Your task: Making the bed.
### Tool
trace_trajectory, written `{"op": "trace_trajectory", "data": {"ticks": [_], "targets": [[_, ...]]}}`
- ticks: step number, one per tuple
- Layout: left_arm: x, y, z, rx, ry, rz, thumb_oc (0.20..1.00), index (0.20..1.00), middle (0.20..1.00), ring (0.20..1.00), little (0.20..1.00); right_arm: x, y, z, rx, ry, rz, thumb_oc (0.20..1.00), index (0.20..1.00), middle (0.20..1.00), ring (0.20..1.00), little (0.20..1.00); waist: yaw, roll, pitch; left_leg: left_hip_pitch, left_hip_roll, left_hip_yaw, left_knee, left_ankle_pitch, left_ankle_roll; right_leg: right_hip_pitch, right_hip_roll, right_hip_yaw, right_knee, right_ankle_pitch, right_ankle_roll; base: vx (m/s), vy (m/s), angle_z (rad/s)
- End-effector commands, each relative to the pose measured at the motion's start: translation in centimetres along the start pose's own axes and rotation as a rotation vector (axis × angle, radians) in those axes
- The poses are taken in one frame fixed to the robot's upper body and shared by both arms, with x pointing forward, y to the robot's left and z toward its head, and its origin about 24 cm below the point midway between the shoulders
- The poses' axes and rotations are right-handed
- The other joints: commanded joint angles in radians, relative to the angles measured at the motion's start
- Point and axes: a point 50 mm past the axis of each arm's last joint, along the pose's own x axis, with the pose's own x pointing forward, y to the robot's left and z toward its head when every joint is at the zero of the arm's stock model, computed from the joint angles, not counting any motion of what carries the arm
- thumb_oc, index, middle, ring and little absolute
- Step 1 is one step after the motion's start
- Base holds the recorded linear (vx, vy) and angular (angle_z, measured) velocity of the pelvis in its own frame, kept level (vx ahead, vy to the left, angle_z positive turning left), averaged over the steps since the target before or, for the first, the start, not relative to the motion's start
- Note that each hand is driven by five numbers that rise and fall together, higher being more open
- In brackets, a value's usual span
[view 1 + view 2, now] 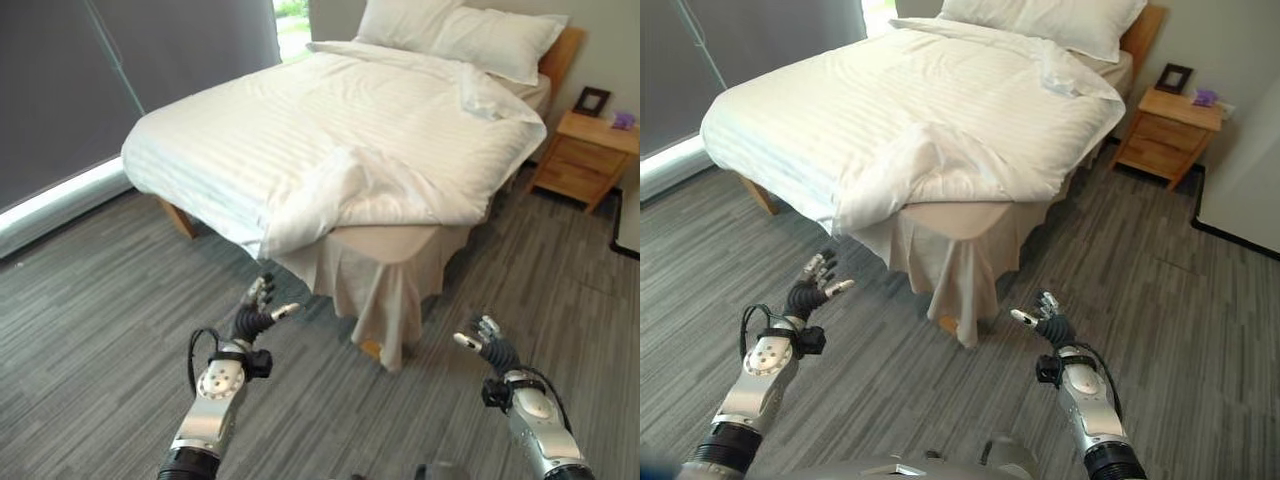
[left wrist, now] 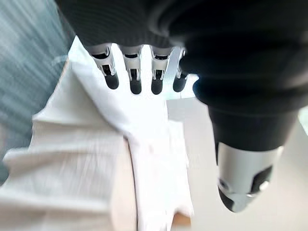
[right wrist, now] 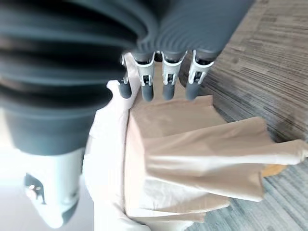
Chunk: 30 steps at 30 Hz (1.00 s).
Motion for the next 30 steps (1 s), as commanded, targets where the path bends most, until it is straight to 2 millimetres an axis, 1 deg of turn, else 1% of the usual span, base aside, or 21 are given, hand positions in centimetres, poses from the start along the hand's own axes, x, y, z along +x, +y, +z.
{"op": "trace_trajectory", "data": {"ticks": [1, 2, 3, 4, 5, 6, 9, 11, 12, 15, 16, 17, 18, 19, 20, 22, 23, 24, 25, 29, 30], "targets": [[-0.1, 1.0, 1.4, 0.055, -0.083, -0.016, 1.0, 1.0, 1.0, 1.0, 1.0, 0.9, -1.8, 3.7, -0.056, -0.162, -0.047, 1.0, 1.0, 1.0, 1.0, 1.0, -0.002, -0.032, -0.034, -0.014, 0.045, 0.095, -0.047, 0.142, -0.074, 0.136, 0.035, 0.138, -0.278, 0.346, 0.042, 0.39, -0.21, 1.02], [0.0, 0.9, 1.5, 0.064, -0.09, -0.019, 1.0, 1.0, 1.0, 1.0, 1.0, 0.8, -2.5, 4.1, -0.083, -0.177, -0.064, 1.0, 1.0, 1.0, 1.0, 1.0, -0.018, -0.037, -0.037, -0.002, 0.044, 0.056, -0.047, 0.132, -0.076, 0.114, 0.053, 0.223, -0.331, 0.371, 0.065, 0.25, -0.135, 0.79], [-0.1, 0.8, 1.4, 0.065, -0.089, -0.02, 1.0, 1.0, 1.0, 1.0, 1.0, 0.7, -3.2, 4.3, -0.106, -0.186, -0.085, 1.0, 1.0, 1.0, 1.0, 1.0, -0.026, -0.042, -0.034, 0.01, 0.045, 0.028, -0.047, 0.125, -0.08, 0.105, 0.067, 0.266, -0.345, 0.378, 0.086, 0.36, -0.306, 1.05], [-0.4, 0.6, 1.2, 0.069, -0.084, -0.039, 1.0, 1.0, 1.0, 1.0, 1.0, 0.3, -4.2, 5.2, -0.13, -0.219, -0.11, 1.0, 1.0, 1.0, 1.0, 1.0, -0.026, -0.063, -0.031, 0.013, 0.049, -0.019, -0.047, 0.117, -0.09, 0.123, 0.07, 0.289, -0.336, 0.384, 0.089, 0.26, -0.259, 1.54], [-0.7, 0.5, 0.8, 0.064, -0.071, -0.046, 1.0, 1.0, 1.0, 1.0, 1.0, 0.3, -4.6, 6.0, -0.143, -0.247, -0.123, 1.0, 1.0, 1.0, 1.0, 1.0, -0.018, -0.068, -0.038, 0.007, 0.051, -0.031, -0.047, 0.105, -0.091, 0.14, 0.059, 0.275, -0.355, 0.363, 0.079, 0.24, -0.315, 1.88], [-1.0, 0.5, 0.3, 0.052, -0.056, -0.04, 1.0, 1.0, 1.0, 1.0, 1.0, 0.5, -5.3, 6.4, -0.165, -0.253, -0.141, 1.0, 1.0, 1.0, 1.0, 1.0, -0.016, -0.077, -0.043, 0.005, 0.054, -0.043, -0.047, 0.108, -0.097, 0.154, 0.06, 0.265, -0.361, 0.377, 0.078, 0.17, -0.215, 1.46], [-2.0, 0.9, -0.7, 0.009, -0.011, -0.035, 1.0, 1.0, 1.0, 1.0, 1.0, 0.7, -7.3, 9.6, -0.257, -0.332, -0.175, 1.0, 1.0, 1.0, 1.0, 1.0, 0.004, -0.079, -0.048, -0.007, 0.076, -0.074, -0.047, 0.126, -0.118, 0.192, 0.075, 0.217, -0.407, 0.358, 0.057, 0.15, -0.194, 0.65], [-2.7, 0.7, -1.1, 0.002, 0.012, -0.069, 1.0, 1.0, 1.0, 1.0, 1.0, 0.7, -8.6, 11.6, -0.331, -0.37, -0.192, 1.0, 1.0, 1.0, 1.0, 1.0, 0.014, -0.081, -0.05, -0.015, 0.085, -0.097, -0.047, 0.13, -0.129, 0.207, 0.082, 0.188, -0.419, 0.342, 0.043, 0.1, -0.114, 0.42], [-2.7, 0.6, -1.1, 0.001, 0.012, -0.069, 1.0, 1.0, 1.0, 1.0, 1.0, 0.7, -8.6, 11.6, -0.332, -0.37, -0.192, 1.0, 1.0, 1.0, 1.0, 1.0, 0.012, -0.08, -0.05, -0.016, 0.086, -0.099, -0.047, 0.13, -0.129, 0.208, 0.083, 0.186, -0.418, 0.341, 0.042, 0.08, -0.084, 0.47], [-3.7, 0.4, -1.9, 0.032, 0.057, -0.135, 1.0, 1.0, 1.0, 1.0, 1.0, 0.8, -11.7, 16.5, -0.633, -0.386, -0.241, 1.0, 1.0, 1.0, 1.0, 1.0, 0.036, -0.086, -0.05, -0.026, 0.097, -0.134, -0.047, 0.13, -0.141, 0.222, 0.089, 0.147, -0.421, 0.317, 0.025, 0.11, -0.079, 0.43], [-4.5, -0.1, -2.6, 0.004, 0.094, -0.183, 1.0, 1.0, 1.0, 1.0, 1.0, 1.9, -13.3, 18.6, -0.791, -0.309, -0.258, 1.0, 1.0, 1.0, 1.0, 1.0, 0.06, -0.094, -0.048, -0.038, 0.096, -0.155, -0.047, 0.133, -0.145, 0.224, 0.09, 0.128, -0.421, 0.311, 0.015, 0.11, -0.069, 0.5], [-4.6, -0.5, -2.9, -0.001, 0.11, -0.215, 1.0, 1.0, 1.0, 1.0, 1.0, 2.8, -14.0, 19.8, -0.882, -0.237, -0.249, 1.0, 1.0, 1.0, 1.0, 1.0, 0.074, -0.1, -0.046, -0.045, 0.096, -0.162, -0.047, 0.134, -0.147, 0.223, 0.09, 0.118, -0.421, 0.311, 0.013, 0.1, -0.064, 0.22], [-4.9, -0.9, -3.0, -0.011, 0.122, -0.247, 1.0, 1.0, 1.0, 1.0, 1.0, 3.8, -14.6, 21.5, -0.996, -0.169, -0.268, 1.0, 1.0, 1.0, 1.0, 1.0, 0.089, -0.102, -0.039, -0.047, 0.099, -0.168, -0.047, 0.134, -0.15, 0.224, 0.094, 0.11, -0.421, 0.307, 0.009, 0.04, -0.03, -0.01], [-4.8, -0.9, -3.0, -0.014, 0.12, -0.241, 1.0, 1.0, 1.0, 1.0, 1.0, 3.9, -14.4, 21.8, -0.999, -0.174, -0.264, 1.0, 1.0, 1.0, 1.0, 1.0, 0.081, -0.1, -0.04, -0.052, 0.097, -0.169, -0.047, 0.137, -0.15, 0.22, 0.092, 0.11, -0.421, 0.31, 0.01, 0.02, -0.023, -0.17], [-5.2, -1.0, -2.8, -0.018, 0.128, -0.277, 1.0, 1.0, 1.0, 1.0, 1.0, 4.5, -15.5, 25.5, -1.134, -0.11, -0.368, 1.0, 1.0, 1.0, 1.0, 1.0, 0.114, -0.108, -0.031, -0.075, 0.095, -0.18, -0.047, 0.143, -0.151, 0.205, 0.094, 0.096, -0.421, 0.31, 0.008, -0.01, -0.005, -0.08], [-5.2, -0.9, -2.8, -0.027, 0.126, -0.268, 1.0, 1.0, 1.0, 1.0, 1.0, 4.7, -15.2, 25.9, -1.144, -0.119, -0.364, 1.0, 1.0, 1.0, 1.0, 1.0, 0.103, -0.101, -0.031, -0.077, 0.095, -0.18, -0.047, 0.143, -0.151, 0.204, 0.094, 0.096, -0.421, 0.311, 0.008, -0.02, -0.007, 0.22], [-4.9, -0.7, -2.2, -0.017, 0.114, -0.285, 1.0, 1.0, 1.0, 1.0, 1.0, 5.1, -15.1, 30.0, -1.209, -0.108, -0.501, 1.0, 1.0, 1.0, 1.0, 1.0, 0.135, -0.098, -0.013, -0.125, 0.095, -0.188, -0.047, 0.155, -0.155, 0.168, 0.096, 0.08, -0.421, 0.314, 0.008, -0.07, -0.011, 0.21], [-4.6, -0.4, -2.1, 0.0, 0.114, -0.279, 1.0, 1.0, 1.0, 1.0, 1.0, 4.7, -15.1, 32.0, -1.179, -0.136, -0.566, 1.0, 1.0, 1.0, 1.0, 1.0, 0.147, -0.098, -0.003, -0.147, 0.094, -0.192, -0.047, 0.16, -0.157, 0.151, 0.095, 0.076, -0.421, 0.316, 0.008, -0.07, -0.011, -0.03], [-4.5, -0.4, -2.0, -0.002, 0.111, -0.277, 1.0, 1.0, 1.0, 1.0, 1.0, 4.7, -15.0, 32.2, -1.181, -0.139, -0.567, 1.0, 1.0, 1.0, 1.0, 1.0, 0.144, -0.096, -0.003, -0.15, 0.094, -0.192, -0.047, 0.16, -0.157, 0.148, 0.095, 0.076, -0.421, 0.317, 0.008, -0.06, -0.007, -0.04], [-3.8, -0.1, -0.9, 0.02, 0.076, -0.271, 1.0, 1.0, 1.0, 1.0, 1.0, 3.5, -13.8, 37.4, -1.125, -0.247, -0.692, 1.0, 1.0, 1.0, 1.0, 1.0, 0.176, -0.085, 0.026, -0.244, 0.083, -0.213, -0.047, 0.184, -0.161, 0.063, 0.095, 0.056, -0.421, 0.328, 0.008, -0.07, 0.006, 0.21], [-3.7, 0.0, -0.8, 0.013, 0.072, -0.257, 1.0, 1.0, 1.0, 1.0, 1.0, 2.8, -13.4, 39.2, -1.108, -0.299, -0.738, 1.0, 1.0, 1.0, 1.0, 1.0, 0.188, -0.082, 0.042, -0.279, 0.079, -0.217, -0.047, 0.194, -0.163, 0.032, 0.095, 0.052, -0.421, 0.332, 0.009, -0.03, 0.017, 0.34]]}}
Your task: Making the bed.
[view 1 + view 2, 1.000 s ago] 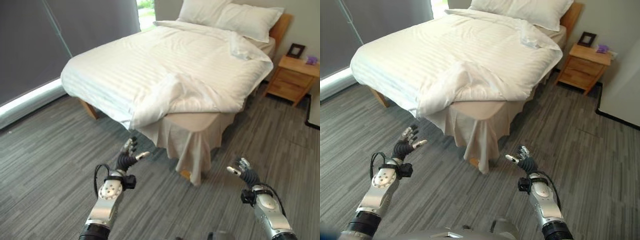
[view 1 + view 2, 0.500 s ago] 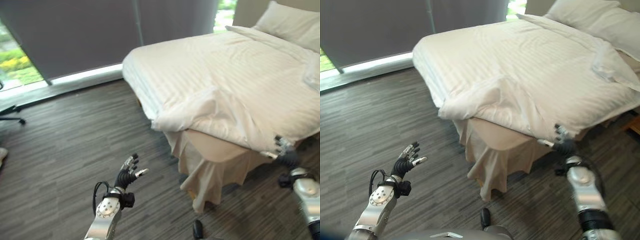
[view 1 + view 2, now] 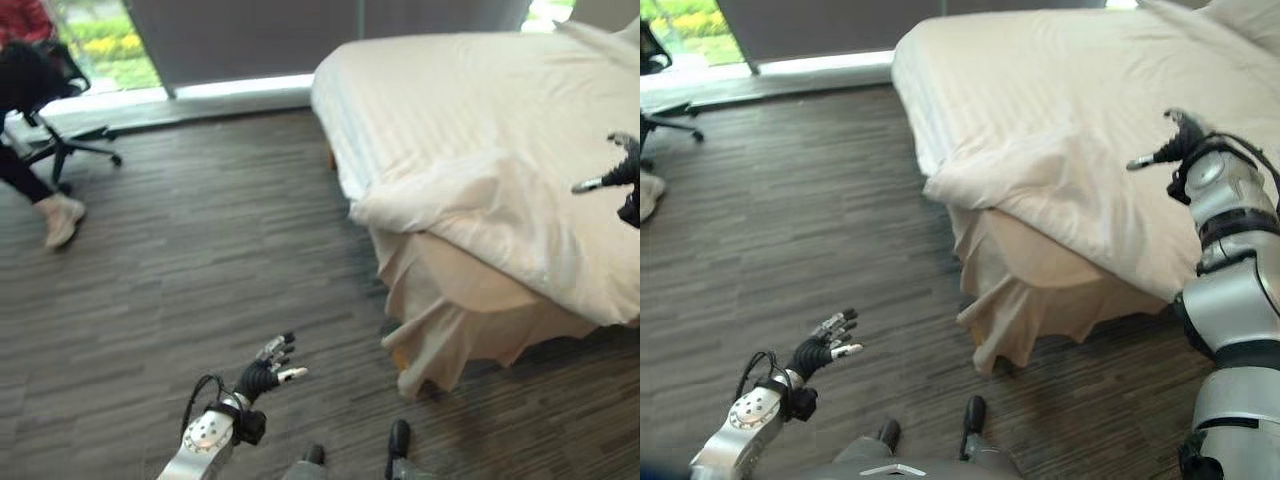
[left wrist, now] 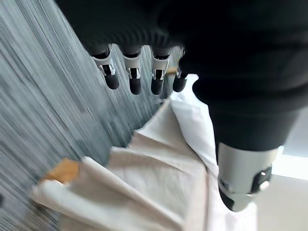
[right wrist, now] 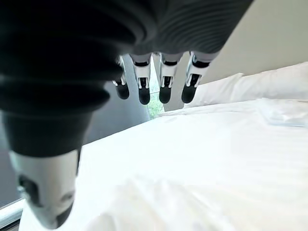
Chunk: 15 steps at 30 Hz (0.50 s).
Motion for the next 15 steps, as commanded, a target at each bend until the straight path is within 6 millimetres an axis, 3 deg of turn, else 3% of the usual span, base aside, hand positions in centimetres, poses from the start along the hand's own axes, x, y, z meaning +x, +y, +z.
{"op": "trace_trajectory", "data": {"ticks": [1, 4, 9, 13, 15], "targets": [[0.9, 0.4, 4.1, -0.004, -0.177, 0.0, 1.0, 1.0, 1.0, 1.0, 1.0, -0.2, -5.7, 1.2, -0.061, -0.025, -0.205, 1.0, 1.0, 1.0, 1.0, 1.0, 0.012, 0.019, 0.037, -0.048, -0.012, -0.044, -0.095, 0.185, 0.011, 0.061, 0.0, -0.013, 0.015, -0.008, 0.069, 0.0, 0.018, 0.26], [0.8, 0.4, 3.8, -0.009, -0.163, 0.003, 1.0, 1.0, 1.0, 1.0, 1.0, -0.4, -7.0, 1.6, -0.085, -0.021, -0.229, 1.0, 1.0, 1.0, 1.0, 1.0, 0.021, 0.024, 0.049, -0.077, -0.014, -0.047, -0.095, 0.192, 0.01, 0.039, -0.001, -0.02, 0.015, -0.009, 0.067, 0.0, 0.006, 0.18], [0.7, 0.8, 4.0, -0.007, -0.165, 0.015, 1.0, 1.0, 1.0, 1.0, 1.0, -1.4, -11.6, 0.9, -0.157, 0.054, -0.351, 1.0, 1.0, 1.0, 1.0, 1.0, 0.047, 0.046, 0.099, -0.184, -0.023, -0.058, -0.095, 0.219, -0.001, -0.058, -0.003, -0.033, 0.015, 0.003, 0.066, -0.08, -0.005, 0.08], [0.7, 1.1, 3.9, -0.025, -0.169, 0.045, 1.0, 1.0, 1.0, 1.0, 1.0, -2.7, -15.4, 0.4, -0.34, 0.128, -0.445, 1.0, 1.0, 1.0, 1.0, 1.0, 0.06, 0.06, 0.124, -0.281, -0.024, -0.044, -0.095, 0.239, -0.02, -0.153, 0.002, -0.031, 0.015, 0.021, 0.069, -0.09, -0.002, 0.05], [0.8, 0.7, 4.2, -0.034, -0.188, 0.044, 1.0, 1.0, 1.0, 1.0, 1.0, -4.2, -18.8, 0.2, -0.474, 0.189, -0.541, 1.0, 1.0, 1.0, 1.0, 1.0, 0.057, 0.073, 0.131, -0.367, -0.028, -0.032, -0.095, 0.259, -0.034, -0.232, 0.006, -0.025, 0.015, 0.035, 0.073, -0.08, -0.002, -0.01]]}}
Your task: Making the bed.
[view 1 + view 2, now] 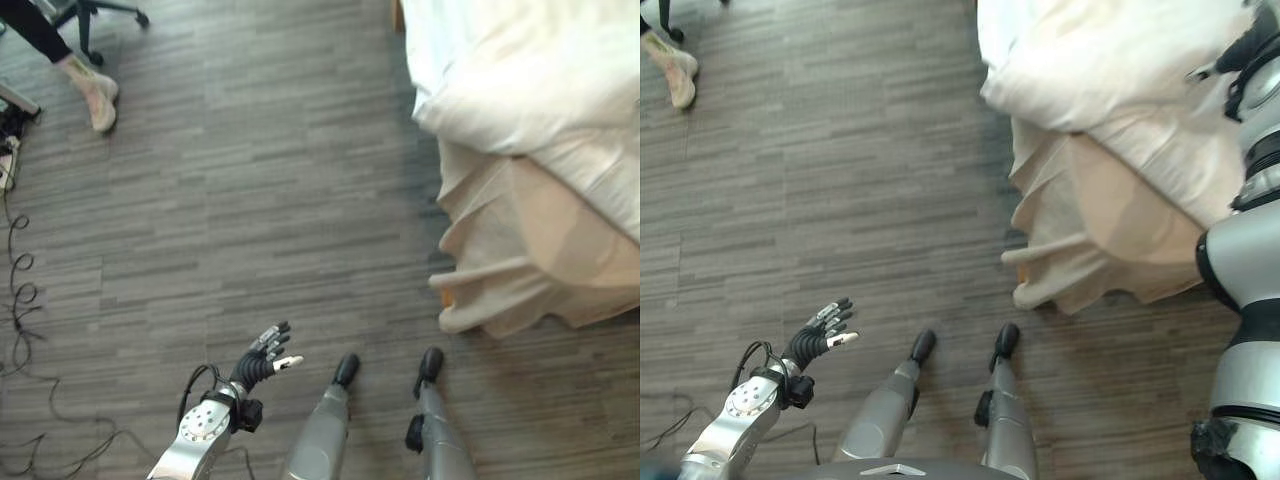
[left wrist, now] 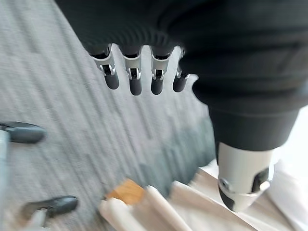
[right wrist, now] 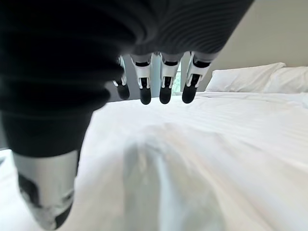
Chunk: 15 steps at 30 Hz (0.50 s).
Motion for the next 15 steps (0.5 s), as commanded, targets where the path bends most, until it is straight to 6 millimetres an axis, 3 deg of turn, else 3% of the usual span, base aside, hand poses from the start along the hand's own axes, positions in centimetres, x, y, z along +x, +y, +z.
{"op": "trace_trajectory", "data": {"ticks": [1, 3, 5, 9, 10, 11, 12, 15], "targets": [[0.6, 0.0, 4.0, 0.007, -0.182, -0.008, 1.0, 1.0, 1.0, 1.0, 1.0, -0.6, -8.9, -3.6, -0.212, 0.13, -0.263, 1.0, 1.0, 1.0, 1.0, 1.0, 0.0, 0.04, -0.015, -0.045, 0.024, -0.003, -0.179, 0.242, -0.036, 0.035, 0.055, -0.005, 0.012, -0.032, 0.079, -0.03, -0.017, -0.04], [1.1, -0.6, 4.5, -0.002, -0.209, -0.014, 1.0, 1.0, 1.0, 1.0, 1.0, -1.2, -11.9, -4.1, -0.205, 0.151, -0.363, 1.0, 1.0, 1.0, 1.0, 1.0, -0.002, 0.058, -0.006, -0.13, 0.021, 0.006, -0.179, 0.263, -0.048, -0.057, 0.058, 0.001, 0.012, -0.023, 0.08, -0.02, -0.008, -0.01], [1.8, -1.5, 5.2, -0.041, -0.249, -0.013, 1.0, 1.0, 1.0, 1.0, 1.0, -1.2, -11.7, -4.2, -0.161, 0.133, -0.375, 1.0, 1.0, 1.0, 1.0, 1.0, -0.005, 0.065, 0.006, -0.202, 0.021, 0.02, -0.179, 0.268, -0.054, -0.138, 0.063, 0.011, 0.012, -0.012, 0.081, -0.01, -0.012, -0.04], [2.7, -2.7, 6.6, -0.073, -0.316, -0.016, 1.0, 1.0, 1.0, 1.0, 1.0, -0.5, -5.2, -5.2, -0.075, 0.154, -0.183, 1.0, 1.0, 1.0, 1.0, 1.0, -0.002, 0.091, 0.044, -0.257, 0.023, 0.033, -0.179, 0.282, -0.055, -0.202, 0.067, 0.02, 0.012, -0.001, 0.078, 0.0, -0.028, -0.09], [3.0, -3.1, 6.9, -0.085, -0.329, -0.02, 1.0, 1.0, 1.0, 1.0, 1.0, -0.6, -2.5, -5.8, -0.017, 0.181, -0.105, 0.699, 0.699, 0.699, 0.699, 0.699, 0.003, 0.1, 0.053, -0.261, 0.019, 0.035, -0.179, 0.283, -0.052, -0.207, 0.063, 0.021, 0.012, 0.001, 0.077, -0.01, -0.005, -0.12], [3.1, -3.2, 7.1, -0.09, -0.336, -0.019, 1.0, 1.0, 1.0, 1.0, 1.0, -0.7, -1.4, -6.1, 0.006, 0.195, -0.077, 0.285, 0.285, 0.285, 0.285, 0.285, 0.006, 0.104, 0.056, -0.26, 0.017, 0.037, -0.179, 0.282, -0.051, -0.207, 0.059, 0.02, 0.012, 0.003, 0.077, -0.01, 0.006, -0.09], [3.2, -3.3, 7.2, -0.091, -0.34, -0.019, 1.0, 1.0, 1.0, 1.0, 1.0, -0.9, 0.4, -6.5, 0.016, 0.204, -0.031, 0.2, 0.2, 0.2, 0.2, 0.2, 0.009, 0.111, 0.059, -0.257, 0.014, 0.038, -0.179, 0.281, -0.05, -0.204, 0.055, 0.021, 0.012, 0.004, 0.077, -0.01, 0.019, -0.06], [3.5, -3.3, 7.6, -0.083, -0.355, -0.025, 1.0, 1.0, 1.0, 1.0, 1.0, -1.3, 2.8, -7.3, 0.03, 0.232, 0.034, 0.2, 0.2, 0.2, 0.2, 0.2, 0.022, 0.12, 0.063, -0.24, 0.009, 0.04, -0.179, 0.276, -0.047, -0.192, 0.048, 0.019, 0.012, 0.005, 0.079, -0.01, 0.02, 0.03]]}}
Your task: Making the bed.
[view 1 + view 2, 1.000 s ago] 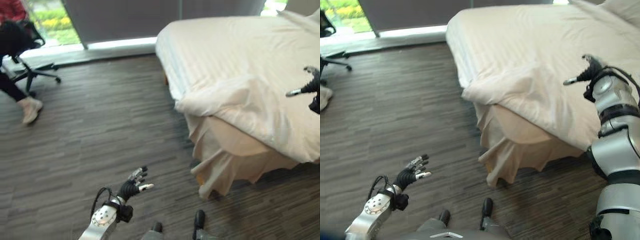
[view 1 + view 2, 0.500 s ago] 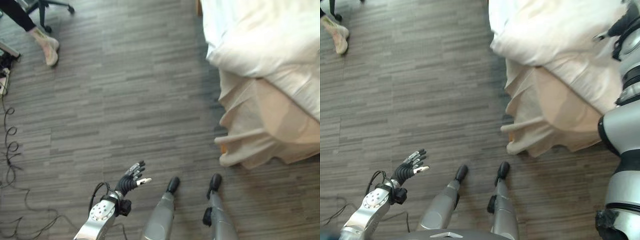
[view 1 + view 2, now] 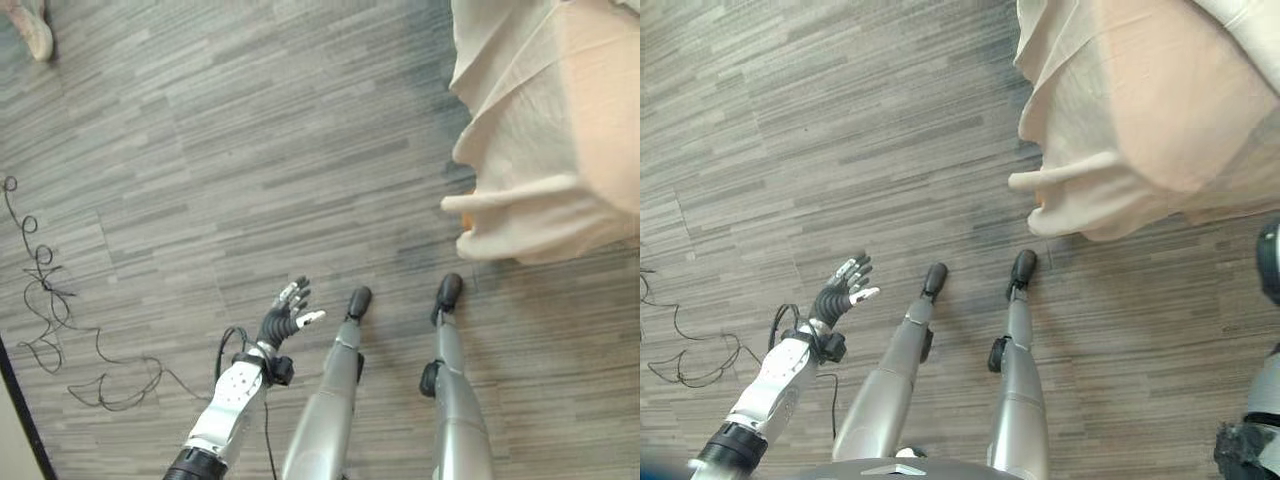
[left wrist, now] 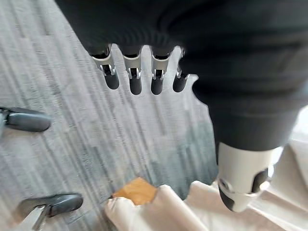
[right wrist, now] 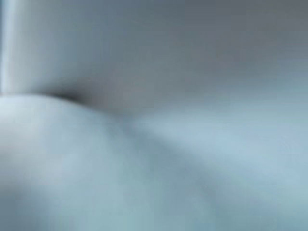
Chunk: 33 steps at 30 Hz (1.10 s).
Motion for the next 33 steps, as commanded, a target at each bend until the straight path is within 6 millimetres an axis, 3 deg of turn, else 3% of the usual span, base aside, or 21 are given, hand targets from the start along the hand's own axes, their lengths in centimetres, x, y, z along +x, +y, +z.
{"op": "trace_trajectory", "data": {"ticks": [1, 4, 5, 6, 7, 9, 11, 12, 13, 14, 15, 17, 18, 19, 21, 22, 23, 24, 26, 27, 33], "targets": [[0.3, -0.6, 2.5, -0.007, -0.123, -0.032, 1.0, 1.0, 1.0, 1.0, 1.0, -1.8, 4.0, -5.4, -0.189, 0.171, 0.229, 0.2, 0.2, 0.2, 0.2, 0.2, 0.042, 0.091, 0.032, 0.059, -0.016, 0.011, -0.301, 0.294, 0.005, 0.065, 0.014, -0.017, 0.012, -0.05, 0.076, -0.02, 0.031, 0.09], [0.6, -0.6, 2.6, -0.015, -0.127, -0.032, 1.0, 1.0, 1.0, 1.0, 1.0, -2.3, 5.5, -5.6, -0.196, 0.133, 0.275, 0.2, 0.2, 0.2, 0.2, 0.2, 0.04, 0.09, 0.034, 0.089, -0.019, 0.013, -0.301, 0.291, 0.005, 0.095, 0.007, -0.021, 0.012, -0.05, 0.077, -0.03, 0.034, 0.1], [0.8, -0.3, 2.5, 0.013, -0.131, -0.019, 1.0, 1.0, 1.0, 1.0, 1.0, -4.8, 11.5, -2.0, -0.367, -0.169, 0.416, 0.2, 0.2, 0.2, 0.2, 0.2, 0.009, 0.067, 0.042, 0.129, -0.013, 0.022, -0.301, 0.283, 0.004, 0.134, 0.007, -0.019, 0.012, -0.049, 0.075, -0.03, 0.056, 0.04], [0.8, -0.1, 2.0, 0.021, -0.112, 0.007, 1.0, 1.0, 1.0, 1.0, 1.0, -7.9, 15.2, 1.4, -0.339, -0.397, 0.528, 0.2, 0.2, 0.2, 0.2, 0.2, -0.021, 0.045, 0.046, 0.162, -0.009, 0.029, -0.301, 0.274, 0.004, 0.168, 0.007, -0.02, 0.012, -0.051, 0.073, -0.03, 0.049, -0.02], [0.8, -0.1, 2.0, 0.023, -0.112, 0.006, 1.0, 1.0, 1.0, 1.0, 1.0, -7.9, 15.2, 1.4, -0.338, -0.395, 0.528, 0.2, 0.2, 0.2, 0.2, 0.2, -0.021, 0.044, 0.045, 0.159, -0.011, 0.029, -0.301, 0.277, 0.004, 0.167, 0.006, -0.021, 0.012, -0.049, 0.074, -0.01, 0.02, -0.09], [0.4, 0.6, 1.2, 0.032, -0.075, 0.049, 1.0, 1.0, 1.0, 1.0, 1.0, -12.9, 17.9, 4.9, -0.273, -0.652, 0.662, 0.2, 0.2, 0.2, 0.2, 0.2, -0.054, 0.02, 0.045, 0.204, -0.001, 0.038, -0.301, 0.259, 0.005, 0.209, 0.007, -0.021, 0.012, -0.058, 0.07, 0.01, 0.007, -0.17], [0.1, 0.8, 0.3, 0.051, -0.039, 0.064, 1.0, 1.0, 1.0, 1.0, 1.0, -18.6, 20.3, 5.4, -0.165, -0.782, 0.843, 0.2, 0.2, 0.2, 0.2, 0.2, -0.083, -0.001, 0.038, 0.258, 0.002, 0.043, -0.301, 0.242, 0.007, 0.265, 0.006, -0.028, 0.012, -0.068, 0.07, 0.06, 0.001, -0.23], [-0.1, 0.7, -0.6, 0.061, 0.003, 0.054, 1.0, 1.0, 1.0, 1.0, 1.0, -23.5, 22.7, 4.1, -0.103, -0.792, 1.023, 0.2, 0.2, 0.2, 0.2, 0.2, -0.096, -0.012, 0.028, 0.322, 0.004, 0.04, -0.301, 0.222, 0.013, 0.336, -0.001, -0.037, 0.012, -0.085, 0.07, 0.11, 0.005, -0.13], [-0.3, 1.0, -0.5, 0.071, 0.001, 0.058, 1.0, 1.0, 1.0, 1.0, 1.0, -26.0, 24.0, 3.1, -0.08, -0.776, 1.117, 0.2, 0.2, 0.2, 0.2, 0.2, -0.099, -0.012, 0.022, 0.347, 0.006, 0.038, -0.301, 0.216, 0.015, 0.366, -0.005, -0.041, 0.012, -0.094, 0.071, 0.07, 0.012, -0.07], [-0.3, 1.0, -0.5, 0.073, 0.002, 0.056, 1.0, 1.0, 1.0, 1.0, 1.0, -26.0, 24.0, 3.1, -0.079, -0.774, 1.117, 0.2, 0.2, 0.2, 0.2, 0.2, -0.099, -0.014, 0.021, 0.345, 0.003, 0.037, -0.301, 0.221, 0.016, 0.364, -0.007, -0.043, 0.012, -0.091, 0.072, 0.06, 0.023, -0.03], [-0.5, 1.5, -0.6, 0.08, 0.004, 0.073, 1.0, 1.0, 1.0, 1.0, 1.0, -28.6, 25.0, 1.7, -0.043, -0.734, 1.211, 0.2, 0.2, 0.2, 0.2, 0.2, -0.107, -0.015, 0.014, 0.378, 0.005, 0.038, -0.301, 0.207, 0.018, 0.398, -0.01, -0.046, 0.012, -0.102, 0.073, 0.08, 0.033, -0.05], [-0.9, 2.2, -1.0, 0.084, 0.025, 0.093, 1.0, 1.0, 1.0, 1.0, 1.0, -34.0, 27.0, -1.8, -0.012, -0.603, 1.377, 0.2, 0.2, 0.2, 0.2, 0.2, -0.118, -0.021, -0.006, 0.437, 0.001, 0.039, -0.301, 0.194, 0.028, 0.456, -0.017, -0.05, 0.012, -0.116, 0.076, 0.16, 0.063, -0.01], [-1.8, 3.0, -1.8, 0.072, 0.057, 0.13, 1.0, 1.0, 1.0, 1.0, 1.0, -38.5, 28.0, -5.4, -0.003, -0.436, 1.505, 0.2, 0.2, 0.2, 0.2, 0.2, -0.133, -0.024, -0.032, 0.49, 0.002, 0.045, -0.301, 0.177, 0.036, 0.507, -0.022, -0.054, 0.012, -0.131, 0.078, 0.14, 0.061, 0.05], [-1.8, 3.0, -1.9, 0.074, 0.06, 0.129, 1.0, 1.0, 1.0, 1.0, 1.0, -38.6, 28.0, -5.5, -0.001, -0.434, 1.508, 0.2, 0.2, 0.2, 0.2, 0.2, -0.131, -0.026, -0.03, 0.496, 0.001, 0.045, -0.301, 0.176, 0.037, 0.512, -0.022, -0.054, 0.012, -0.133, 0.079, 0.17, 0.072, 0.03], [-3.4, 3.9, -3.3, 0.051, 0.118, 0.175, 1.0, 1.0, 1.0, 1.0, 1.0, -43.5, 28.4, -11.0, -0.019, -0.115, 1.603, 0.2, 0.2, 0.2, 0.2, 0.2, -0.151, -0.024, -0.077, 0.574, 0.004, 0.053, -0.301, 0.151, 0.051, 0.582, -0.021, -0.049, 0.012, -0.154, 0.082, 0.2, 0.113, -0.03], [-3.8, 4.1, -3.7, 0.044, 0.138, 0.187, 1.0, 1.0, 1.0, 1.0, 1.0, -45.0, 28.4, -12.9, -0.03, 0.027, 1.622, 0.407, 0.407, 0.407, 0.407, 0.407, -0.158, -0.022, -0.094, 0.596, 0.001, 0.054, -0.301, 0.149, 0.057, 0.601, -0.024, -0.046, 0.012, -0.154, 0.083, 0.24, 0.168, -0.09], [-4.5, 4.0, -4.5, 0.022, 0.177, 0.19, 1.0, 1.0, 1.0, 1.0, 1.0, -47.5, 27.9, -15.8, -0.001, 0.298, 1.631, 1.0, 1.0, 1.0, 1.0, 1.0, -0.169, -0.016, -0.122, 0.637, 0.002, 0.06, -0.301, 0.137, 0.064, 0.641, -0.026, -0.042, 0.012, -0.16, 0.082, 0.13, 0.113, -0.05], [-4.5, 4.1, -4.5, 0.023, 0.176, 0.19, 1.0, 1.0, 1.0, 1.0, 1.0, -47.5, 27.9, -15.8, 0.0, 0.297, 1.631, 1.0, 1.0, 1.0, 1.0, 1.0, -0.17, -0.018, -0.122, 0.634, 0.001, 0.059, -0.301, 0.14, 0.064, 0.639, -0.028, -0.042, 0.012, -0.157, 0.083, 0.13, 0.087, 0.05], [-4.9, 3.8, -5.2, -0.028, 0.208, 0.182, 1.0, 1.0, 1.0, 1.0, 1.0, -50.2, 26.7, -18.7, 0.076, 0.666, 1.609, 1.0, 1.0, 1.0, 1.0, 1.0, -0.181, -0.005, -0.159, 0.678, -0.006, 0.062, -0.301, 0.129, 0.075, 0.679, -0.032, -0.038, 0.012, -0.16, 0.084, 0.1, 0.083, 0.1], [-4.9, 3.7, -5.2, -0.036, 0.208, 0.177, 1.0, 1.0, 1.0, 1.0, 1.0, -50.8, 26.3, -19.4, 0.076, 0.739, 1.607, 1.0, 1.0, 1.0, 1.0, 1.0, -0.185, -0.003, -0.171, 0.688, -0.007, 0.064, -0.301, 0.125, 0.077, 0.687, -0.033, -0.036, 0.012, -0.16, 0.085, 0.08, 0.067, -0.03], [-5.0, 3.3, -5.6, -0.034, 0.246, 0.107, 1.0, 1.0, 1.0, 1.0, 1.0, -53.3, 23.4, -22.9, -0.024, 0.942, 1.679, 1.0, 1.0, 1.0, 1.0, 1.0, -0.196, -0.003, -0.218, 0.738, -0.011, 0.077, -0.301, 0.106, 0.086, 0.731, -0.036, -0.027, 0.012, -0.165, 0.087, 0.07, 0.018, -0.15]]}}
